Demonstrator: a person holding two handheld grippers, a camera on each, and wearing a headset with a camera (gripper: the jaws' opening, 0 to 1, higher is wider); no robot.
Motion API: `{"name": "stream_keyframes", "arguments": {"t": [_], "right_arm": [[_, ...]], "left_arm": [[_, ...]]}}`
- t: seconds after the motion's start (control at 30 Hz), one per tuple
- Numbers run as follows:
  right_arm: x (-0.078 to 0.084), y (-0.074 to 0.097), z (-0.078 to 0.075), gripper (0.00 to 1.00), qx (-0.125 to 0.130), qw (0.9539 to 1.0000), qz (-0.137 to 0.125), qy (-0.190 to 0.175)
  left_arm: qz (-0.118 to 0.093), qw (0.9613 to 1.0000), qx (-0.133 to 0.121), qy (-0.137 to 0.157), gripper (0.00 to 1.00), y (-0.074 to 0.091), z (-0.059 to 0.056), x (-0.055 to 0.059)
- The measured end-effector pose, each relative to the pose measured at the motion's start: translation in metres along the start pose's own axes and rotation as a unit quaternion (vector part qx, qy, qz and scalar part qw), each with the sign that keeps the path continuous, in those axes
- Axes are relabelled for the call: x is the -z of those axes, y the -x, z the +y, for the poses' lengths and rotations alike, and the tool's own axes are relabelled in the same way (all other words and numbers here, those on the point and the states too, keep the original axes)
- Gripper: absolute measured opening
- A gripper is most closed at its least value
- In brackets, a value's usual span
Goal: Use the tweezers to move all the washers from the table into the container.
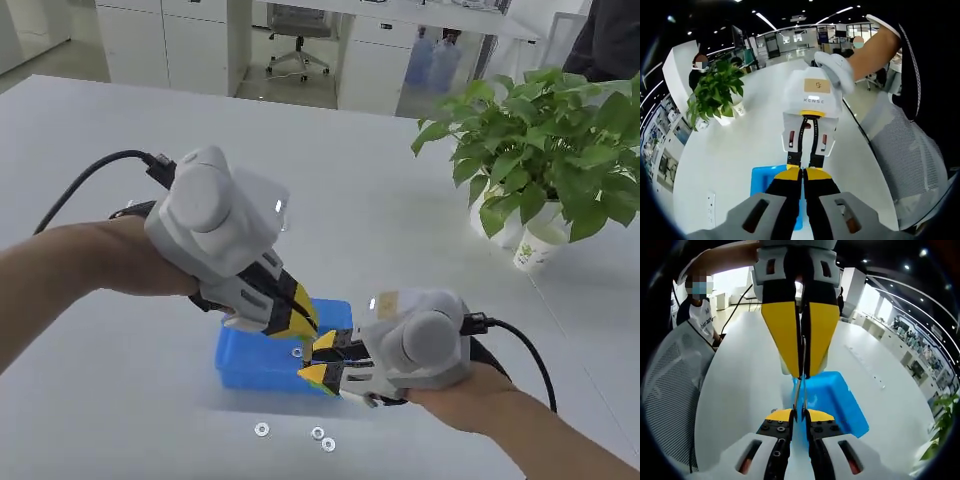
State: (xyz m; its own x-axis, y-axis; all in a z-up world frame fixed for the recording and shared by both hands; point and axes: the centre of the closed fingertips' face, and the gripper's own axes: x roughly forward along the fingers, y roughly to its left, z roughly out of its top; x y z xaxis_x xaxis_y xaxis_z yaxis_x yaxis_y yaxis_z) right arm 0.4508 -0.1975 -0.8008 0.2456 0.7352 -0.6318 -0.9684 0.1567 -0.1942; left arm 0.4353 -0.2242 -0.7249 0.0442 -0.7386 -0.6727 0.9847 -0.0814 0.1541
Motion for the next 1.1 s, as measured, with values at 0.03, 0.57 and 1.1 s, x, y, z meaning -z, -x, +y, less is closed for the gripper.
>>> {"name": "stream_keyframes", "arguments": {"t": [0.03, 0.57, 1.1], "right_arm": [[0.002, 0.0, 0.001, 0.12, 0.0, 1.0, 0.001, -0.001], [0.026, -0.007, 0.021, 0.13, -0.004, 0.9998, 0.019, -0.005], [0.044, -0.012, 0.033, 0.13, 0.003, 0.9994, 0.034, -0.008]], "left_arm": [[0.0, 1.0, 0.001, 0.0, 0.05, -0.001, -0.002, 0.0], [-0.002, 0.9998, 0.017, 0.002, 0.05, -0.022, -0.018, 0.013], [0.0, 0.9993, 0.038, -0.007, 0.05, -0.038, -0.028, 0.023]]}}
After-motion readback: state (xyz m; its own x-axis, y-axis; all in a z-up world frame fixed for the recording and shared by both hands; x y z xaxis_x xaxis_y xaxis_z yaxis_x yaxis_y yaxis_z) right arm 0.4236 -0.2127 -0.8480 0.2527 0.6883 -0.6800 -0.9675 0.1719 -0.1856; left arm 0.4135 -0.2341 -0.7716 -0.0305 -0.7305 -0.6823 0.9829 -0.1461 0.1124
